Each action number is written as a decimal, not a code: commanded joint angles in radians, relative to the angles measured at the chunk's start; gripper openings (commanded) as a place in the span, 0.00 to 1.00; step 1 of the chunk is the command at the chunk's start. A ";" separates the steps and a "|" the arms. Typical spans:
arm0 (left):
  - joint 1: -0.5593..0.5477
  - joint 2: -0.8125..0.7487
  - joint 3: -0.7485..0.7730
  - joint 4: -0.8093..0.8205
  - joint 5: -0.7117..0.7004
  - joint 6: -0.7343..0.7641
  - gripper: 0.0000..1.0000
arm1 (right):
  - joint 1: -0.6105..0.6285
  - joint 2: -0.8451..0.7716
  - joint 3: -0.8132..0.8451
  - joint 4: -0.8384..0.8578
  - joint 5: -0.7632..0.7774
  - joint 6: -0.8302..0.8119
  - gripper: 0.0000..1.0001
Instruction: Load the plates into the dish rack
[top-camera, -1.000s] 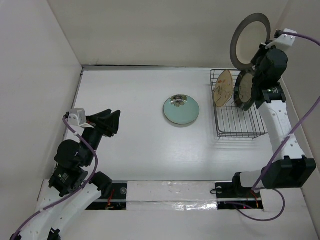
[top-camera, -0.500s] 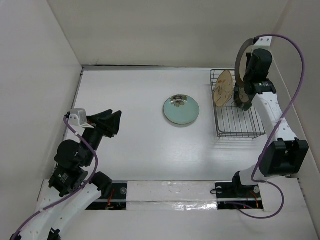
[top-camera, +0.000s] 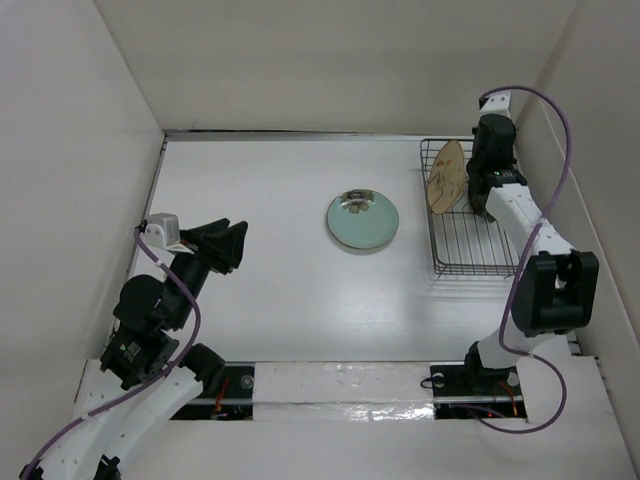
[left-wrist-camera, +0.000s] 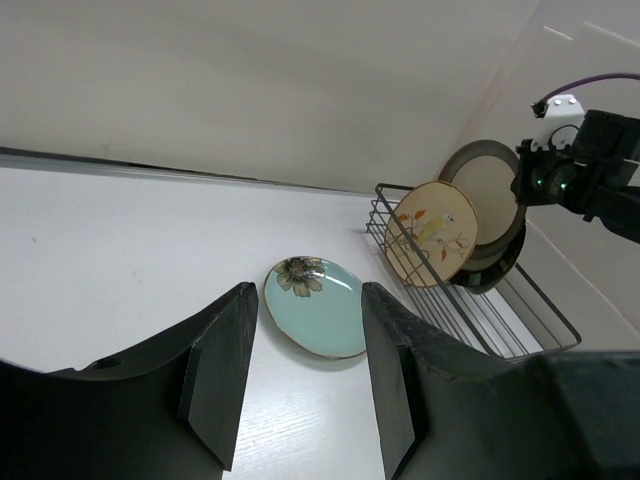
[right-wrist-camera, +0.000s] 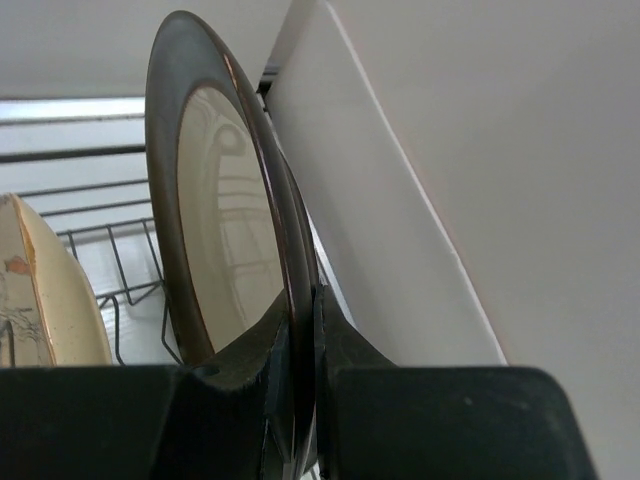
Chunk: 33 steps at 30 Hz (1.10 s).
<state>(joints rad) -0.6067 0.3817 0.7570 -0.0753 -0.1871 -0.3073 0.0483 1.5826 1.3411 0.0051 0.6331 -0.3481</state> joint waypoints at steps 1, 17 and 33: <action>0.004 0.011 0.011 0.039 0.006 0.002 0.43 | 0.013 -0.001 0.033 0.207 0.085 -0.051 0.00; 0.004 0.009 0.008 0.051 0.029 0.004 0.43 | 0.073 -0.042 -0.180 0.171 0.126 0.205 0.00; 0.004 0.080 0.013 0.035 0.015 0.007 0.44 | 0.045 -0.197 -0.135 0.030 -0.012 0.575 0.71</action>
<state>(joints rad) -0.6067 0.4320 0.7570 -0.0731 -0.1688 -0.3069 0.0986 1.4818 1.1316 0.0238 0.6769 0.1360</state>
